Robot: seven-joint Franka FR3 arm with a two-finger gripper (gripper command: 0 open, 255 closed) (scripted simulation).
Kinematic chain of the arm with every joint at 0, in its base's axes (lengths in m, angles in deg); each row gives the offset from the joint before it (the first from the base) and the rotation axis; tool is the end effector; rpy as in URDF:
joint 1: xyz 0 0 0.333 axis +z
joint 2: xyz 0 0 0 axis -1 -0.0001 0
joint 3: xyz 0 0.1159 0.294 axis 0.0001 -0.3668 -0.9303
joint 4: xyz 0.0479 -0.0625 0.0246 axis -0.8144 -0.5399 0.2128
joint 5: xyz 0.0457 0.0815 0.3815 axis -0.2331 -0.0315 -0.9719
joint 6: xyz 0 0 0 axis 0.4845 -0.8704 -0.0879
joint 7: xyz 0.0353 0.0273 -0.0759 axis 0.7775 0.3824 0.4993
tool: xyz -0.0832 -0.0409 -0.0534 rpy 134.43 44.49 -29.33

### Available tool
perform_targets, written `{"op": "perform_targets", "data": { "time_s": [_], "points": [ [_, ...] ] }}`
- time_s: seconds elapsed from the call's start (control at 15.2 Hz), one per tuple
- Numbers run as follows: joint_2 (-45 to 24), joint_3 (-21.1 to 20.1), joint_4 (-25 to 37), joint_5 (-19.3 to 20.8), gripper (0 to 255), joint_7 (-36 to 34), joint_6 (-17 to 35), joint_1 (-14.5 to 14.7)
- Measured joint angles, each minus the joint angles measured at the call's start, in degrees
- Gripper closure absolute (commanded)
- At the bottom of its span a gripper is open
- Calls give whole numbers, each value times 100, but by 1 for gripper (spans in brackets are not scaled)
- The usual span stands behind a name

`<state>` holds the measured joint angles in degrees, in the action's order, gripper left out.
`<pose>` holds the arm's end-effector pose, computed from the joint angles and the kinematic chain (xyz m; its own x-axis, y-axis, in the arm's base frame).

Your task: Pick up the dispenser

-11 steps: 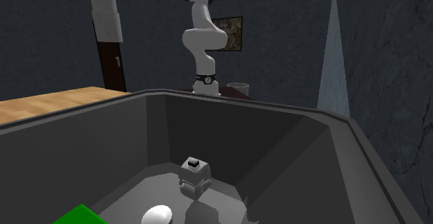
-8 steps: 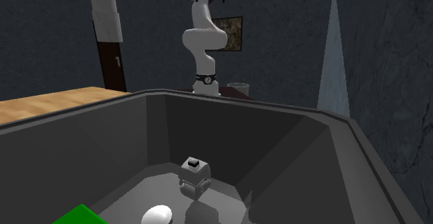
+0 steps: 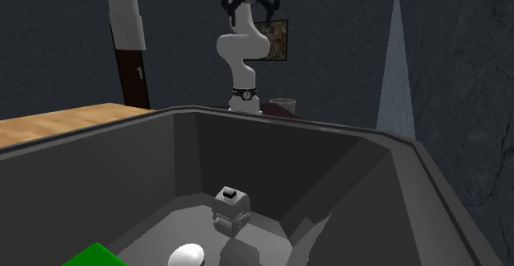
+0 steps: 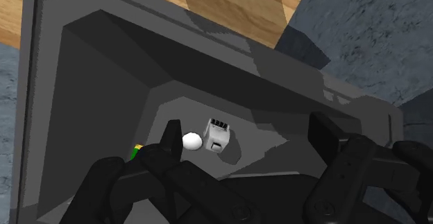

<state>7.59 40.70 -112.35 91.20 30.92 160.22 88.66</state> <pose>0.4054 -0.0551 0.5182 0.9586 -0.2640 0.1070 -0.2666 -0.9638 0.0095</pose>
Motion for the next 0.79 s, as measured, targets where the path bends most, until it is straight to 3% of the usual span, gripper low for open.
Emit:
{"op": "perform_targets", "data": {
  "time_s": [0.79],
  "points": [
    [-2348, 209, 612, -201, 0, -271, 1607, -105]
  ]
}}
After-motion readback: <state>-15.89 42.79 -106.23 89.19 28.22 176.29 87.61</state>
